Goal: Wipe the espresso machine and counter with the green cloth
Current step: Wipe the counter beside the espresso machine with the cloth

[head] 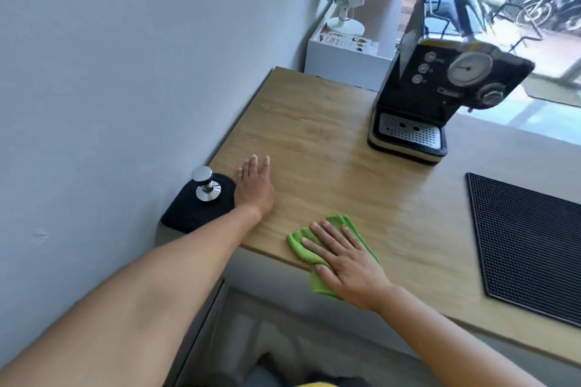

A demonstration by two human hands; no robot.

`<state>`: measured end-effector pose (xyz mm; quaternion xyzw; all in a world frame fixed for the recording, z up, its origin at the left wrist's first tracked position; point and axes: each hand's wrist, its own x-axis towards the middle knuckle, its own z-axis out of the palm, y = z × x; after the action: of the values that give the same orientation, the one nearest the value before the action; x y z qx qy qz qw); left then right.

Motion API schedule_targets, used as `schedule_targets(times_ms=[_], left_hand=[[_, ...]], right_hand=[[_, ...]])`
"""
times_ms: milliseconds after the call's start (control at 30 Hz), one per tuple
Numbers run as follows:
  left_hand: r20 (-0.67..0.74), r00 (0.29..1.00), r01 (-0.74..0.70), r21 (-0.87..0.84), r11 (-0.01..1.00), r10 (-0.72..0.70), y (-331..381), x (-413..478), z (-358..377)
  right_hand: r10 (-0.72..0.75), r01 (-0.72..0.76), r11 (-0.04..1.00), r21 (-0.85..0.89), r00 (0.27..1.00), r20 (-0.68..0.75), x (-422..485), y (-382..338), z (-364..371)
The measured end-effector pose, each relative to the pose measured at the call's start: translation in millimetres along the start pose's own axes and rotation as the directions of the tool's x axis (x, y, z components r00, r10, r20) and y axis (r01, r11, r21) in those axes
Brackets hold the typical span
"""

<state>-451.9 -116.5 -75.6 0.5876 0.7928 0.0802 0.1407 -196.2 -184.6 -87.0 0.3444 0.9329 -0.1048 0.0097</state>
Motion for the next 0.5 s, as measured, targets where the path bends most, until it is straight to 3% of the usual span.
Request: schedule_targets(times_ms=[67, 133, 200, 267, 333, 400, 433, 500], left_hand=[[0.011, 0.995, -0.1, -0.085, 0.991, 0.101, 21.7, -11.4, -5.3], [-0.008, 0.98, -0.193, -0.263, 0.945, 0.198, 47.4, -25.8, -11.3], [0.033, 0.951, -0.266, -0.421, 0.867, 0.308, 77.8, -41.6, -14.1], [0.165, 0.902, -0.22, -0.618, 0.754, 0.398, 111.6, -58.2, -9.9], [0.299, 0.834, -0.098, -0.747, 0.657, 0.464, 141.0, -67.6, -4.3], [0.459, 0.734, 0.098, -0.801, 0.591, 0.5, 182.2, -76.0, -5.0], [0.521, 0.683, 0.196, -0.806, 0.559, 0.512, 190.8, -76.8, -6.5], [0.567, 0.619, 0.243, -0.797, 0.554, 0.543, 220.1, -80.5, -2.7]], right_hand=[[0.061, -0.048, 0.972, 0.231, 0.997, -0.047, -24.8, 7.5, -10.0], [0.239, -0.166, 0.831, 0.531, 0.968, -0.072, -41.8, 13.0, -21.8], [0.471, -0.281, 0.579, 0.765, 0.882, -0.032, -58.7, 23.1, -31.4], [0.627, -0.276, 0.251, 0.928, 0.776, 0.061, -75.6, 34.1, -46.7], [0.687, -0.215, -0.123, 0.969, 0.686, 0.239, -90.1, 49.6, -63.7], [0.617, -0.195, -0.402, 0.894, 0.664, 0.422, -115.8, 72.1, -78.3], [0.571, -0.205, -0.475, 0.856, 0.668, 0.477, -119.9, 76.5, -82.0], [0.571, -0.155, -0.52, 0.84, 0.668, 0.476, -138.3, 94.0, -81.2]])
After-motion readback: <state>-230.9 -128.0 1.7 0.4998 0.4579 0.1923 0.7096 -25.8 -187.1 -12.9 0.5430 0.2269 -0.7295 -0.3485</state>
